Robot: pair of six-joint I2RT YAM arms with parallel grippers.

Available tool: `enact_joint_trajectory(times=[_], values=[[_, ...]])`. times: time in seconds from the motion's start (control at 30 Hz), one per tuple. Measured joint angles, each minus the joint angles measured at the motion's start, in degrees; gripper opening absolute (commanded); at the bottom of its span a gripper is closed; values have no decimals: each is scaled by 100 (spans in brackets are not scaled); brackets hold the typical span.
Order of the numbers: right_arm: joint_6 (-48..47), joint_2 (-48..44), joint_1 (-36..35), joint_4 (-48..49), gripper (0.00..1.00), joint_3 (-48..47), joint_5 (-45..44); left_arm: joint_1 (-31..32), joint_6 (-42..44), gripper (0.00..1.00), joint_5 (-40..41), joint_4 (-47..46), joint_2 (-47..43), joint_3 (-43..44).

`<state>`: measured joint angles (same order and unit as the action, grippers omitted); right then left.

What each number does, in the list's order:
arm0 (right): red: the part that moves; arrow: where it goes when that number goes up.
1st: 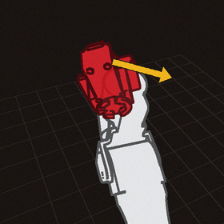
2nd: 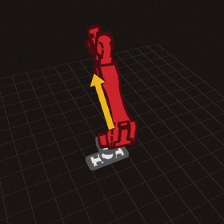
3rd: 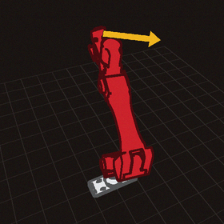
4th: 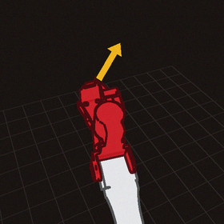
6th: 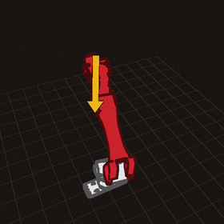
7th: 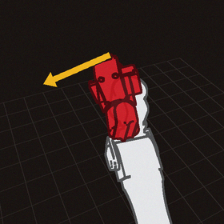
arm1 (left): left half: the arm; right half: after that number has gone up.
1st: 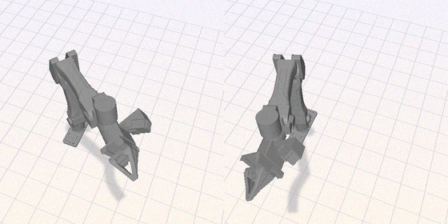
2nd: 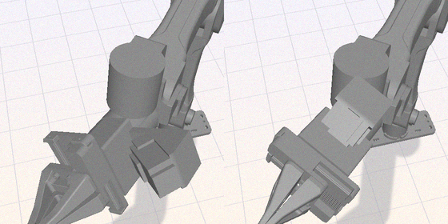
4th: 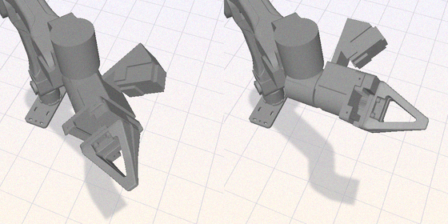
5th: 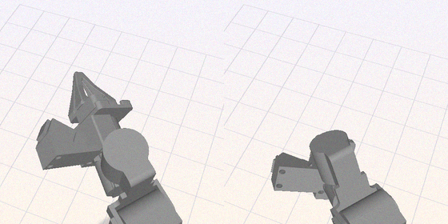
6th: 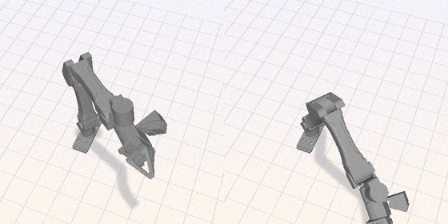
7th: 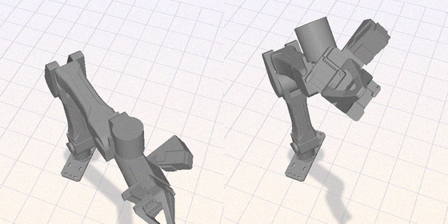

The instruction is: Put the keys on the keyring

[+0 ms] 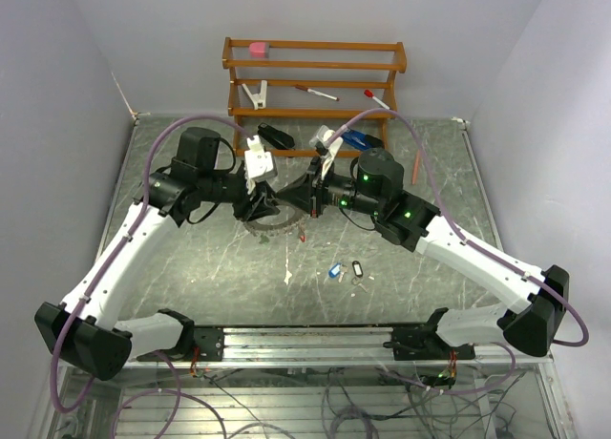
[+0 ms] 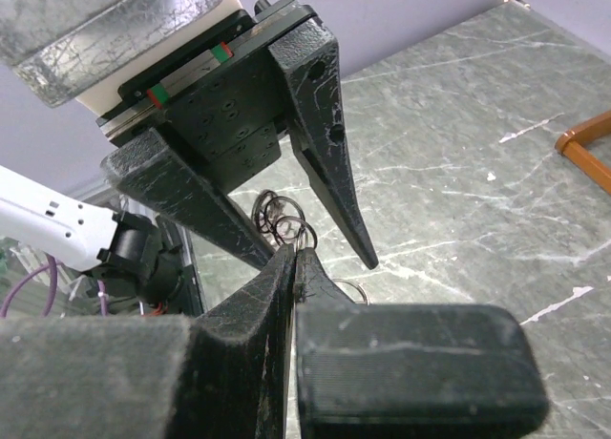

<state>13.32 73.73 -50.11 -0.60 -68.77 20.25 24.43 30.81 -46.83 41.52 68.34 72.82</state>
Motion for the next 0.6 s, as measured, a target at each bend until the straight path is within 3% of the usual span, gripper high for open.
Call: enact_joint_trajectory(times=[0.23,0.33,0.6], values=[[24,-66,0,59,0,59,-11,0,13,27,-11,37,37,155],[52,-149,0,114,0,129,-11,0,35,8,-48,72,46,219],[103,-369,0,168,0,385,-26,0,157,7,-98,225,63,326]])
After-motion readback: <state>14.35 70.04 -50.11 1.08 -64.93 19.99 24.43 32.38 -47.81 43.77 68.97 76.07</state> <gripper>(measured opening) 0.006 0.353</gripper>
